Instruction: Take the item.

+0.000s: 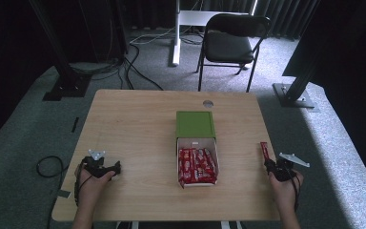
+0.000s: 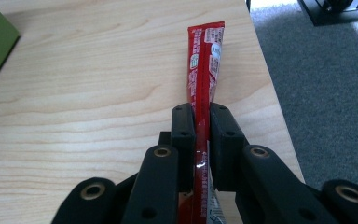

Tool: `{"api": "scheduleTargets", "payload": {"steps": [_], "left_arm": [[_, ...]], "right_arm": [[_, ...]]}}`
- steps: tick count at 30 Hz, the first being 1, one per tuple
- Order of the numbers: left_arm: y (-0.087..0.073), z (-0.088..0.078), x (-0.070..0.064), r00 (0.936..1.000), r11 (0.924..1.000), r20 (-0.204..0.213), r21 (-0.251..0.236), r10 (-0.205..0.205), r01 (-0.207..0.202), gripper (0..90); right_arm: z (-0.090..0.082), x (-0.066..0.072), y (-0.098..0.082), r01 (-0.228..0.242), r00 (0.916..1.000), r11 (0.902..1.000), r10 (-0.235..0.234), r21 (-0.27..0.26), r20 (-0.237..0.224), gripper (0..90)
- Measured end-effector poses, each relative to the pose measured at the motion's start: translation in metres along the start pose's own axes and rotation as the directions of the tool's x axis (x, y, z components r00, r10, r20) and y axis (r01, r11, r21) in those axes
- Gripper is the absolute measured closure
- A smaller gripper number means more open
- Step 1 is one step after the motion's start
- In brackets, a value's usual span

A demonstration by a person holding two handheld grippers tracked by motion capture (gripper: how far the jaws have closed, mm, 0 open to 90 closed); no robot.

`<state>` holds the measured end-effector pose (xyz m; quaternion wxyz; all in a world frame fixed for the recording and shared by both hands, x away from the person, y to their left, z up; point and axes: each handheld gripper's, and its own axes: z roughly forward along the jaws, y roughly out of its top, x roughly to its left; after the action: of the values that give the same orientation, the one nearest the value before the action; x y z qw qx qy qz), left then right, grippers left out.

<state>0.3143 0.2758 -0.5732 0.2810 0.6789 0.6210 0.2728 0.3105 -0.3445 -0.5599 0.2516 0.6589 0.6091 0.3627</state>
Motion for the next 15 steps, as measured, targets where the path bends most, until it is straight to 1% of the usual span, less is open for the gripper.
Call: {"api": "scheduleTargets", "payload": {"steps": [8,15], "left_arm": [[0.0000,0.0000,0.0001,1.0000,1.0000,0.000,0.000,0.001,-0.001,9.0],[0.0000,0.0000,0.0000,1.0000,1.0000,0.000,0.000,0.000,0.000,9.0]], "right_arm": [[0.0047,-0.0001,-0.0023,0.007,0.9999,0.9998,-0.007,0.017,0.009,81.6],[0.0096,-0.0013,-0.0035,0.008,0.9995,0.9995,-0.009,0.032,0.031,81.6]]}}
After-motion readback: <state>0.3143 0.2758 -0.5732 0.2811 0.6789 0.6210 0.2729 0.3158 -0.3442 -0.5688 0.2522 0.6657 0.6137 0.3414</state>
